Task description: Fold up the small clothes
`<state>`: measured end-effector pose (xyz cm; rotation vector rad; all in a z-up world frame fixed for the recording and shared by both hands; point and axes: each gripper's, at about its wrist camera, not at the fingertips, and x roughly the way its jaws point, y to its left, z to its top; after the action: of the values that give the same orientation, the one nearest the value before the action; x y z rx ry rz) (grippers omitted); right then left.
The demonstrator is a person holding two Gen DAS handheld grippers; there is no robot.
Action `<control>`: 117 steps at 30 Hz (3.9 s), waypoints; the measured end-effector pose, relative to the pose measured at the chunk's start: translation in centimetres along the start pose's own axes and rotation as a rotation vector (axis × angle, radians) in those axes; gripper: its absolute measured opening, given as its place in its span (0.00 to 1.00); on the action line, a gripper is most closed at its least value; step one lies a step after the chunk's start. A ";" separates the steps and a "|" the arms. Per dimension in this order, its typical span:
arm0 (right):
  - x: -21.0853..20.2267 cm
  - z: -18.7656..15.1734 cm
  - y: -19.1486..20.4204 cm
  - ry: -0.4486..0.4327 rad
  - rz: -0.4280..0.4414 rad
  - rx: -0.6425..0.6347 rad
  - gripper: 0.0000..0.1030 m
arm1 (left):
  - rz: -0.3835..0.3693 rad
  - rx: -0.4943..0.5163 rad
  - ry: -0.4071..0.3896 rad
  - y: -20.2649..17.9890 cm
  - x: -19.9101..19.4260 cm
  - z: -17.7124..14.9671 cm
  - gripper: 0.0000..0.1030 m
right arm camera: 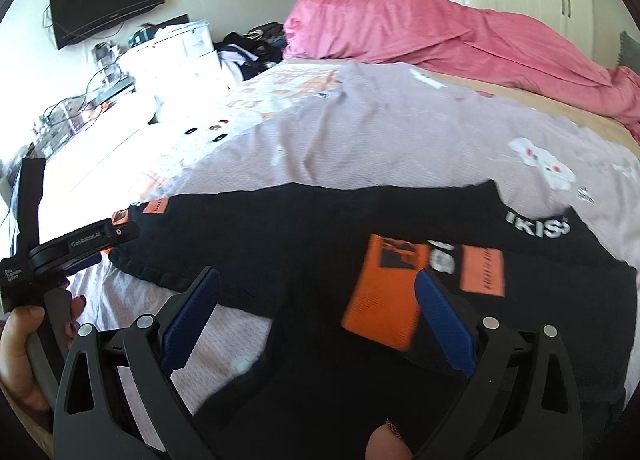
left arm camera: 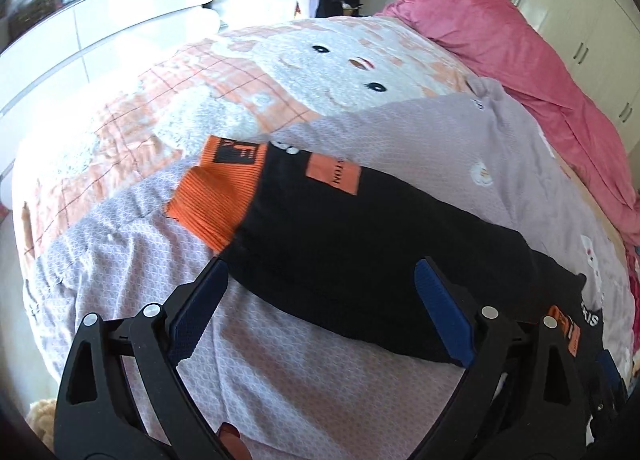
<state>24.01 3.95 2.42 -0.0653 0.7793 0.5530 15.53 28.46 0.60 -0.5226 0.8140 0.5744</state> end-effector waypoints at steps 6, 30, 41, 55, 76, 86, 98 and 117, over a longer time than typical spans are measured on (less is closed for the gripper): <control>2.3 0.8 2.5 0.020 0.015 -0.051 0.94 | 0.074 -0.028 0.009 1.2 1.5 0.7 0.85; -0.1 -1.5 -4.2 0.019 -0.009 0.097 0.93 | -0.046 -0.203 -0.141 2.9 1.2 3.7 0.06; -5.7 -4.6 -8.0 -0.046 -0.038 0.192 0.93 | -0.411 -0.036 -0.217 -2.6 -5.9 3.0 0.05; -10.1 -8.1 -12.3 -0.103 -0.111 0.312 0.93 | -0.607 0.159 -0.198 -9.8 -9.0 -1.1 0.05; -14.4 -10.8 -18.0 -0.148 -0.241 0.422 0.93 | -0.749 0.385 -0.039 -21.0 -8.1 -9.1 0.05; -15.8 -12.4 -20.9 -0.161 -0.272 0.501 0.93 | -0.733 0.523 0.071 -24.6 -5.8 -12.4 0.05; -13.3 -11.7 -20.1 -0.118 -0.235 0.493 0.93 | -0.834 0.557 0.178 -24.3 -5.3 -12.2 0.45; -2.8 -9.1 -16.0 0.094 -0.133 0.350 0.68 | -0.509 0.396 0.005 -17.6 -3.3 -5.9 0.63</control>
<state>24.44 -13.31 -4.45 0.1806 0.9464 0.2834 22.15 11.06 3.45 -0.3449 0.7383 -0.0597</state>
